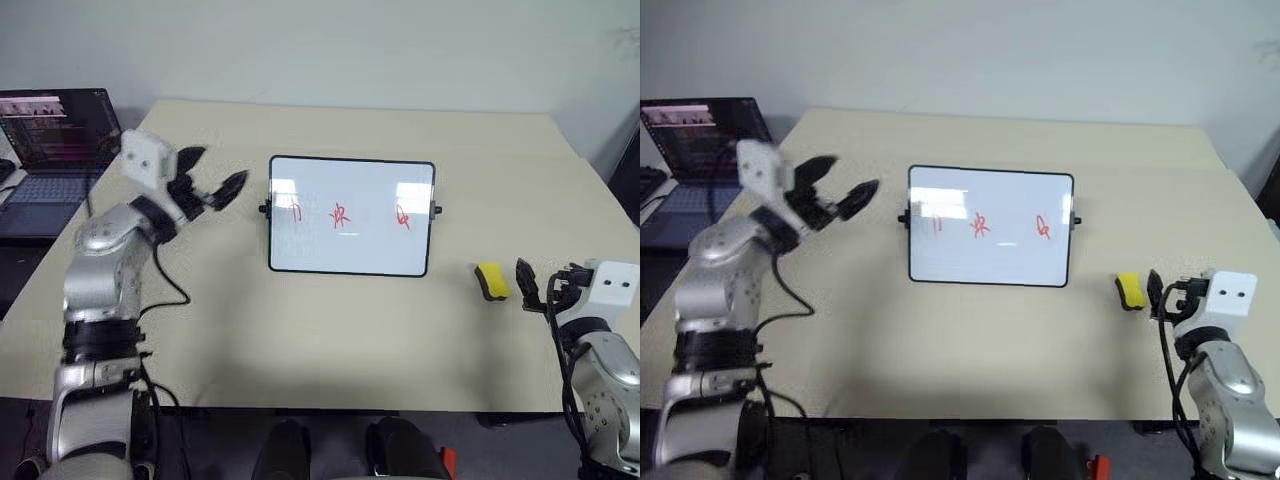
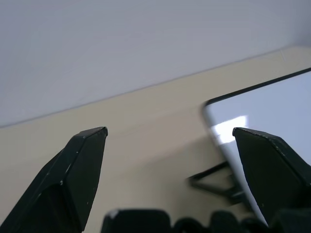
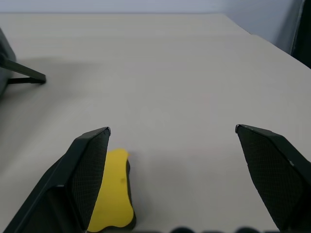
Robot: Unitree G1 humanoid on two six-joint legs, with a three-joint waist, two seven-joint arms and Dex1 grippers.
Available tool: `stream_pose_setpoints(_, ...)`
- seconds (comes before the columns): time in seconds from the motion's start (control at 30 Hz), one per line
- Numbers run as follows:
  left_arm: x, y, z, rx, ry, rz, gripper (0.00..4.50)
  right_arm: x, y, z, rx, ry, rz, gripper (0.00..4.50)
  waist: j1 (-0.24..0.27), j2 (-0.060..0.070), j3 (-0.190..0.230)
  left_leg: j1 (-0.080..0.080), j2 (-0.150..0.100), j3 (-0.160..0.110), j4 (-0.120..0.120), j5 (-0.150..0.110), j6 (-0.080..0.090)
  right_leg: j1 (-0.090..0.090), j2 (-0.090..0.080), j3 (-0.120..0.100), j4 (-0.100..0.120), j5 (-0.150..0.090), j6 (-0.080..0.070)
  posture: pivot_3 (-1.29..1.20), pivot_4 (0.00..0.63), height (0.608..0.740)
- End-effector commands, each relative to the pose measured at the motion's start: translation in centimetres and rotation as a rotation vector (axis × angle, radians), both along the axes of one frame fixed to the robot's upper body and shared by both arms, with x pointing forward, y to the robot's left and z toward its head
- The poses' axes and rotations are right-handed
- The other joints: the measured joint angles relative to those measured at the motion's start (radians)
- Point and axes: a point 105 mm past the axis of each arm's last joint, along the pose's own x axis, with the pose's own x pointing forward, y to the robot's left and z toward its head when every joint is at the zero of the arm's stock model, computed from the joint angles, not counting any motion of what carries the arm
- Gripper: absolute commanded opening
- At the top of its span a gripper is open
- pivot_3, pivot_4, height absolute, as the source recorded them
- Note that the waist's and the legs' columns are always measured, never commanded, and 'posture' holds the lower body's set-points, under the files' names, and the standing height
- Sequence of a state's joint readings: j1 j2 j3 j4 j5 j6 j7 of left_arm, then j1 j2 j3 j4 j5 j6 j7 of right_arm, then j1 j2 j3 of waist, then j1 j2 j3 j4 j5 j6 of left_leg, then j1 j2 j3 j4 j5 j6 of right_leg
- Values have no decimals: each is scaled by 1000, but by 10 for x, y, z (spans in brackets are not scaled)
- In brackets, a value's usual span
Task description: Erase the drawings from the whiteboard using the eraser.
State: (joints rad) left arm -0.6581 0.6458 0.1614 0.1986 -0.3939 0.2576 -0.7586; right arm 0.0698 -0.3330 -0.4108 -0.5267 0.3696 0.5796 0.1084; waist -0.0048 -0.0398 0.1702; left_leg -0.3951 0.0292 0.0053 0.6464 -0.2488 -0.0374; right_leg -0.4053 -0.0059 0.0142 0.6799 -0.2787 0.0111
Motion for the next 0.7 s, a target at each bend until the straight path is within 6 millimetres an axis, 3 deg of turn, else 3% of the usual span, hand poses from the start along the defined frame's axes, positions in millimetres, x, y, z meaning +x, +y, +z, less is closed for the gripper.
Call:
stream_pose_setpoints(0.03,-12,-39,16,81,-28,-226,4500,-5,-3,16,-50,-42,16,4481,-1,0,0,0,0,0,0,0,0,0,0,1,0,0,0,0,150,740)
stream_pose_setpoints(0.17,-26,-78,-7,213,70,-489,4500,-7,-11,21,-52,-36,-15,4481,-11,1,0,1,0,1,0,0,0,0,0,3,0,0,0,0,150,740)
stream_pose_setpoints(0.47,-46,-137,-39,323,187,-854,4500,-26,-21,17,-55,16,-110,4481,-14,1,0,0,-1,0,0,0,0,0,3,2,0,-1,0,0,150,740)
stream_pose_setpoints(0.7,-32,-156,-49,306,244,-837,4500,-35,-23,22,-145,32,-127,4481,-23,2,0,0,-2,0,0,0,0,0,4,2,0,-2,2,0,150,740)
